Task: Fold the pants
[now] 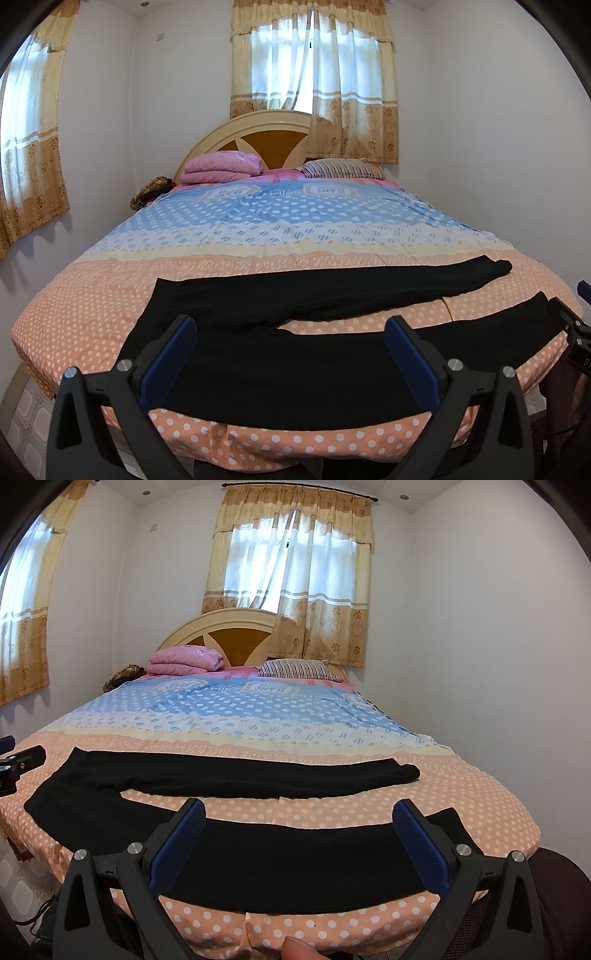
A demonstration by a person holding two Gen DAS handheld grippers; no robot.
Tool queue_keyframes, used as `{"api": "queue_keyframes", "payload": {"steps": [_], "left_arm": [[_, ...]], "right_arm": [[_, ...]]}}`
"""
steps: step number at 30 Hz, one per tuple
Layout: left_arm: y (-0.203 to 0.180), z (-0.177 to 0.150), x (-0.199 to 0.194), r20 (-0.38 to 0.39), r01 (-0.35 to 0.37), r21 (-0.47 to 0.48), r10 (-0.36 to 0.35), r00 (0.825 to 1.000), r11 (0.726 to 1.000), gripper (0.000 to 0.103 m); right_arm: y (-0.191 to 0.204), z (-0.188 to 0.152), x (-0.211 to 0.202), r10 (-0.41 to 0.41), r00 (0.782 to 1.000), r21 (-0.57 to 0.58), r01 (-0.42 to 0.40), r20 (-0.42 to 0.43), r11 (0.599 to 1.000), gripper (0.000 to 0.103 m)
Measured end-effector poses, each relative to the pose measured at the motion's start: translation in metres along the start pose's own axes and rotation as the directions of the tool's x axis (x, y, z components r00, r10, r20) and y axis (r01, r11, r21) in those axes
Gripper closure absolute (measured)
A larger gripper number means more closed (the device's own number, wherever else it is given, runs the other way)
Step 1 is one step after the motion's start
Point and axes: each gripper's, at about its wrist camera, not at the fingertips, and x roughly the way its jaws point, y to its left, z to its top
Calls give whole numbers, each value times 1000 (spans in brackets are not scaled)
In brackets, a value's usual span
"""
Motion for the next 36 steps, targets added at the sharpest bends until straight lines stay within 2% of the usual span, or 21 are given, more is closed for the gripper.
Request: {"api": "queue_keyframes", "payload": {"steps": [9, 13, 15, 17, 21, 24, 26, 28, 30, 32, 34, 36], "left_arm": [[1, -5, 14, -7, -17, 20, 18, 1000, 1000, 0], [29, -8, 45, -47, -59, 19, 60, 997, 998, 0], [48, -8, 61, -59, -101, 31, 103, 993, 994, 0], [77, -7, 84, -86, -158, 49, 162, 983, 986, 0], [141, -3, 127, -124, -278, 63, 284, 951, 959, 0], [179, 4, 159, -170, -300, 35, 301, 938, 953, 0], [192, 8, 179, -190, -316, 39, 317, 929, 948, 0], [203, 12, 203, -217, -303, 32, 303, 928, 952, 0], [209, 14, 221, -251, -279, 8, 272, 929, 960, 0], [220, 16, 240, -276, -242, -9, 230, 933, 970, 7], [223, 16, 259, -304, -224, -2, 213, 929, 975, 13], [225, 14, 277, -339, -209, 1, 197, 920, 978, 14]], "right_arm": [[-3, -4, 6, 10, 1000, -9, -10, -5, 1000, 1], [-12, -8, 21, 48, 998, 16, -47, -32, 999, 1], [-16, -12, 30, 57, 997, 24, -55, -46, 998, 1], [-21, -17, 42, 56, 995, 32, -53, -79, 998, 1], [-28, -29, 64, 66, 989, 55, -59, -129, 997, 1], [-38, -34, 82, 56, 985, 72, -45, -161, 996, 2], [-48, -34, 98, 33, 981, 80, -18, -190, 997, 6], [-57, -31, 114, 16, 974, 82, 2, -224, 997, 23], [-67, -27, 129, 8, 964, 72, 12, -266, 997, 30], [-77, -22, 142, 9, 957, 82, 16, -291, 997, 31], [-87, -19, 154, 13, 950, 99, 19, -311, 995, 31], [-96, -16, 164, -2, 946, 103, 38, -324, 994, 31]]}}
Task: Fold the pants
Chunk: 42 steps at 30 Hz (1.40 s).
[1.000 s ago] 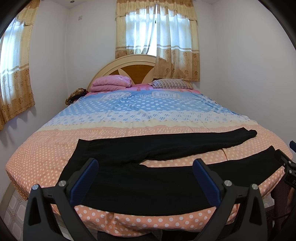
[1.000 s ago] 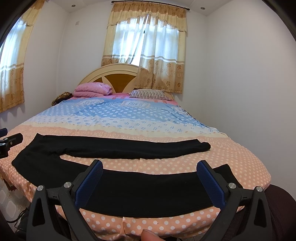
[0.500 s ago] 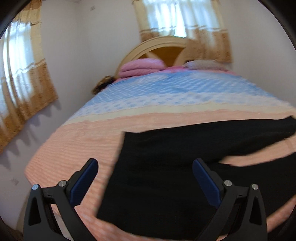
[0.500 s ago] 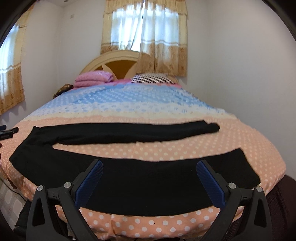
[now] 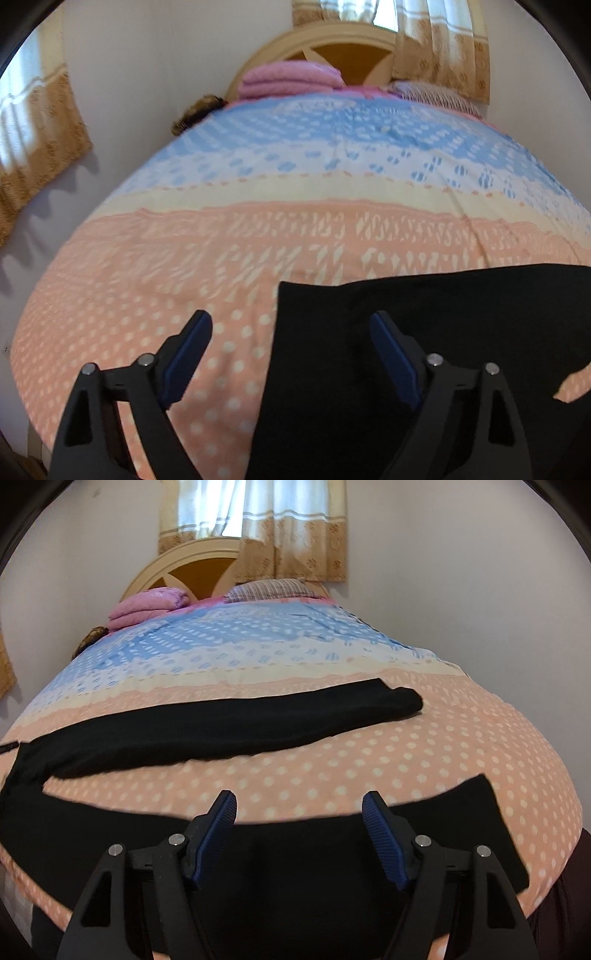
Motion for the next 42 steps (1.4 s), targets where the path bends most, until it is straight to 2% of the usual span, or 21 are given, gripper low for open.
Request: {"api": "queue_keyframes", "payload": {"steps": [2, 4, 6, 8, 9, 10, 12, 13, 19, 24, 28, 30, 36, 38, 39, 40, 41, 42], "left_arm": [[1, 3, 14, -29, 14, -6, -14, 999, 1000, 25], [3, 3, 23, -54, 18, -16, -19, 998, 1000, 33], [6, 2, 31, -73, 46, -33, -48, 996, 998, 39], [8, 2, 38, -89, 71, -42, -75, 993, 997, 53], [8, 1, 39, -92, 92, -44, -96, 991, 995, 57], [8, 1, 40, -91, 115, -46, -119, 989, 992, 67], [9, 3, 41, -84, 122, -46, -126, 988, 991, 72], [9, 3, 40, -82, 134, -43, -137, 987, 990, 80], [12, 5, 46, -88, 144, -40, -147, 985, 989, 81], [6, 9, 50, -92, 119, -20, -120, 989, 993, 81], [4, 13, 53, -84, 77, -11, -78, 993, 997, 67], [3, 15, 56, -87, 83, -5, -83, 993, 997, 67], [2, 16, 59, -93, 96, 10, -95, 991, 995, 68], [3, 16, 59, -91, 114, 7, -113, 989, 993, 75], [2, 17, 58, -91, 117, 13, -116, 989, 993, 78], [1, 17, 57, -87, 122, 25, -119, 989, 992, 86], [-1, 18, 56, -85, 134, 37, -130, 988, 990, 89], [-1, 19, 55, -84, 136, 42, -132, 988, 990, 89]], "right_arm": [[-10, 8, 9, -12, 1000, 12, 12, -15, 1000, 32], [-24, 17, 21, -9, 999, 43, 11, -41, 999, 40], [-40, 25, 35, -13, 997, 78, 19, -79, 997, 41], [-58, 35, 48, -20, 994, 111, 32, -107, 993, 45], [-64, 39, 53, -24, 993, 123, 38, -116, 992, 47], [-71, 43, 55, -29, 992, 137, 45, -120, 989, 47], [-87, 55, 64, -41, 992, 166, 60, -117, 984, 47], [-93, 61, 67, -47, 992, 174, 67, -114, 983, 47], [-121, 100, 99, -51, 993, 215, 74, -108, 974, 47], [-131, 130, 141, -35, 990, 206, 63, -137, 977, 47], [-128, 142, 180, -21, 976, 170, 59, -215, 984, 45], [-128, 144, 195, -17, 970, 159, 57, -241, 986, 39], [-128, 143, 224, -9, 962, 136, 47, -271, 990, 39], [-127, 144, 226, 32, 962, 147, 9, -271, 989, 39], [-125, 145, 227, 44, 961, 140, -5, -272, 990, 49], [-121, 145, 227, 52, 958, 121, -19, -282, 992, 78], [-116, 144, 228, 45, 955, 94, -18, -294, 995, 85], [-113, 144, 225, 40, 956, 80, -18, -289, 997, 86]]}}
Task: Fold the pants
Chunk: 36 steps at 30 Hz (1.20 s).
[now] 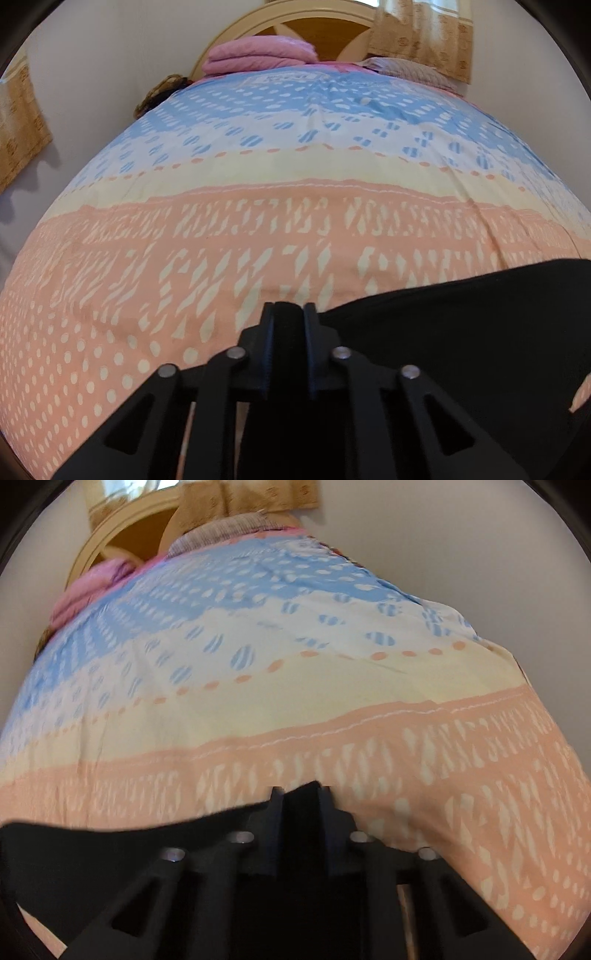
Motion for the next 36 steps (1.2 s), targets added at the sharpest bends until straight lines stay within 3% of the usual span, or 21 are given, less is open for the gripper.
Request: {"api": "queue_keyframes", "payload": {"steps": [1, 3, 16, 29, 36], "left_arm": [[1, 2, -1, 3, 2, -2, -2, 1000, 1000, 89], [2, 2, -4, 7, 10, -16, -10, 1000, 1000, 89], [6, 4, -35, 97, 55, -26, -52, 994, 998, 90], [18, -8, -72, 201, 110, -62, -95, 975, 992, 90], [28, -26, -94, 252, 162, -91, -135, 958, 983, 90]], "right_arm": [[2, -1, -2, 2, 1000, -9, -2, 3, 1000, 92], [6, -4, -10, 16, 1000, -20, -15, 24, 1000, 94], [14, -24, -84, 34, 973, -51, -23, 228, 998, 95], [-25, -77, -155, 121, 913, -17, -124, 390, 992, 97], [-45, -110, -177, 150, 896, 11, -170, 418, 985, 101]]}}
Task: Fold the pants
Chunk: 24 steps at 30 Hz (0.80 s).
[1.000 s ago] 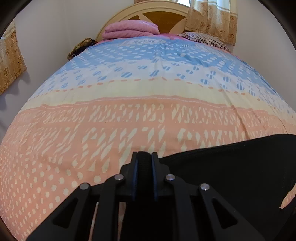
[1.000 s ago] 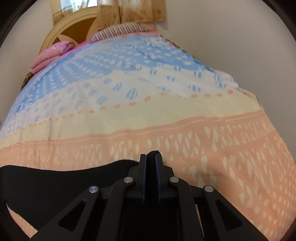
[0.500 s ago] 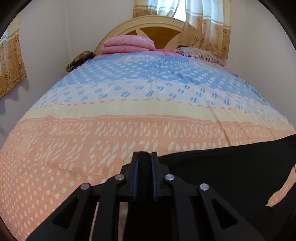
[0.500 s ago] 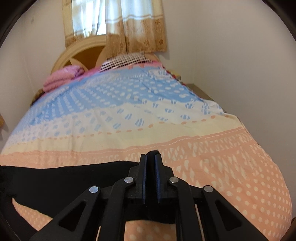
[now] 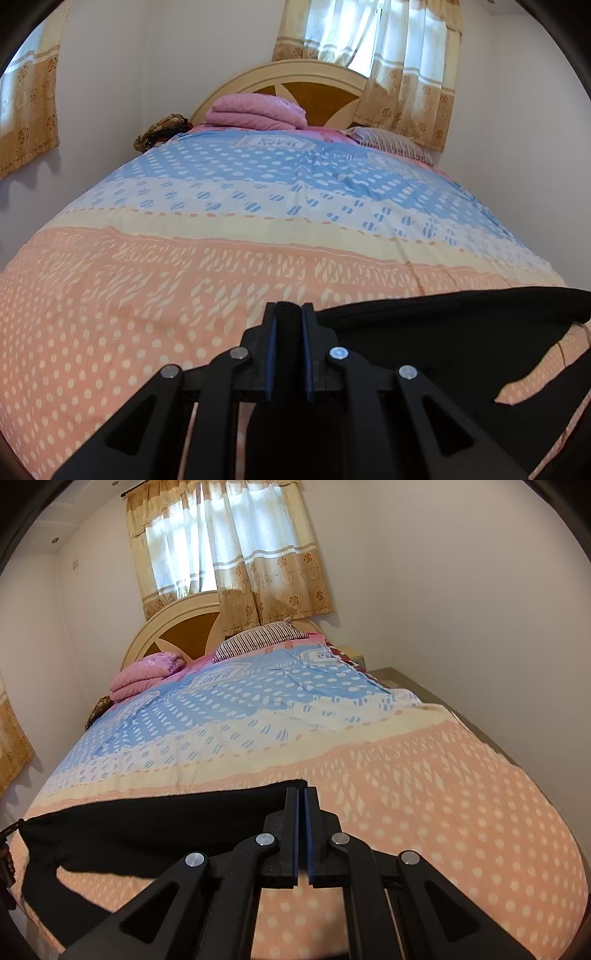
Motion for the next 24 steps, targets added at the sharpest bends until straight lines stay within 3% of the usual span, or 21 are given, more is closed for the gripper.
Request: {"api": "queue_keyframes", "payload": {"steps": [5, 13, 24], "left_arm": [[1, -15, -8, -5, 18, 11, -18, 1000, 1000, 90], [5, -34, -21, 15, 35, -12, -35, 999, 999, 90], [7, -71, -70, 97, 70, 36, -73, 993, 997, 90]], "right_arm": [[-1, -16, 1, 10, 998, -7, -11, -58, 1000, 100], [12, -25, -9, -18, 998, -58, 15, -56, 998, 101], [-29, -64, -56, -50, 998, 13, 51, -45, 999, 101]]}}
